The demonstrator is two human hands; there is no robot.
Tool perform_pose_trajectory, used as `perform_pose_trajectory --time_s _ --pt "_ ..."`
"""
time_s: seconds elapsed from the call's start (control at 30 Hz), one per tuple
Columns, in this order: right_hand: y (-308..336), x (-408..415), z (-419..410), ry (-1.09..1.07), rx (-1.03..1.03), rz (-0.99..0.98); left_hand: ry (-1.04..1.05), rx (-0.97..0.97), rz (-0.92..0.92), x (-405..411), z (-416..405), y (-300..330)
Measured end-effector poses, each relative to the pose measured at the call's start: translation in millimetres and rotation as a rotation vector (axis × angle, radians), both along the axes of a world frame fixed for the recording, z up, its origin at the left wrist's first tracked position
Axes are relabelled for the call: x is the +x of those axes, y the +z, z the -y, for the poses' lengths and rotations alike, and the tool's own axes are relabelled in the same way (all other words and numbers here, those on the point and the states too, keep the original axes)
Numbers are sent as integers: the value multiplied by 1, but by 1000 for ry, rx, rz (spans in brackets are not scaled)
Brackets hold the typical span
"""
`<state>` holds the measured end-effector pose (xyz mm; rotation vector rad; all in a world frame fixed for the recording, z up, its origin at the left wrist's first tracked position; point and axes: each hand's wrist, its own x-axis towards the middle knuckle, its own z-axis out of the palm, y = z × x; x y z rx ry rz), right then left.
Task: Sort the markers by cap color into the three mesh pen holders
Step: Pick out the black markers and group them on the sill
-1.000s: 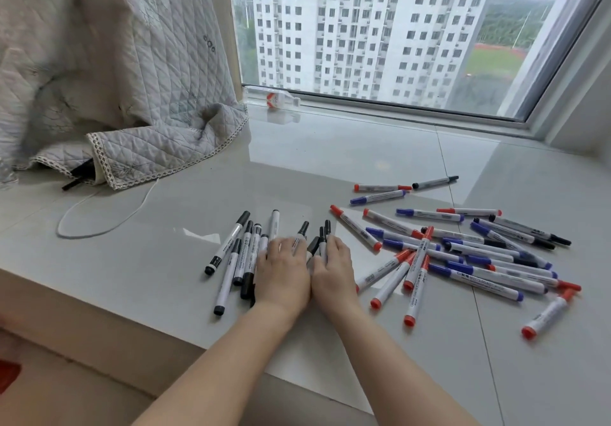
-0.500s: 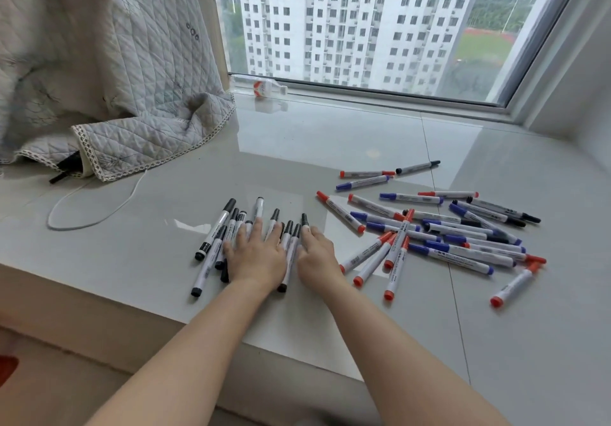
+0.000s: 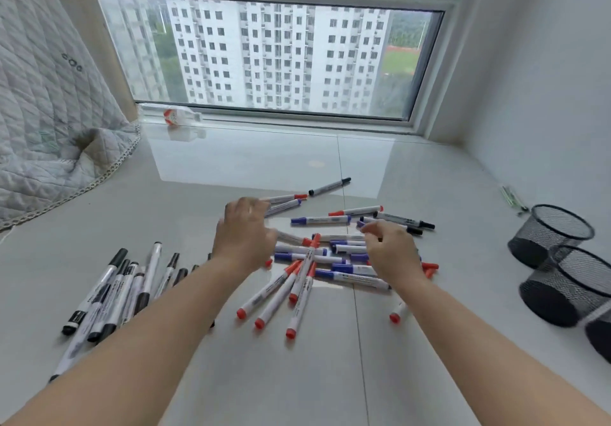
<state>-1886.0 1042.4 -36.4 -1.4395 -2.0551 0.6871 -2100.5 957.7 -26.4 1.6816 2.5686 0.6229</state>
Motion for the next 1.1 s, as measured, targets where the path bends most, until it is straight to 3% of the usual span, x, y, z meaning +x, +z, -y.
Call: perform_pose_trajectory --time_s 0.23,0.57,0.93,1.1 --pt "-8 75 -87 -138 56 155 -317 -93 -102 58 -75 2" --pt "-34 62 -103 328 125 311 -343 -383 -354 73 -123 -30" --pt "-46 32 -96 419 192 483 -365 -380 -278 76 -140 -44" --pt "-35 42 -96 421 278 456 -285 -345 -100 65 -140 -35"
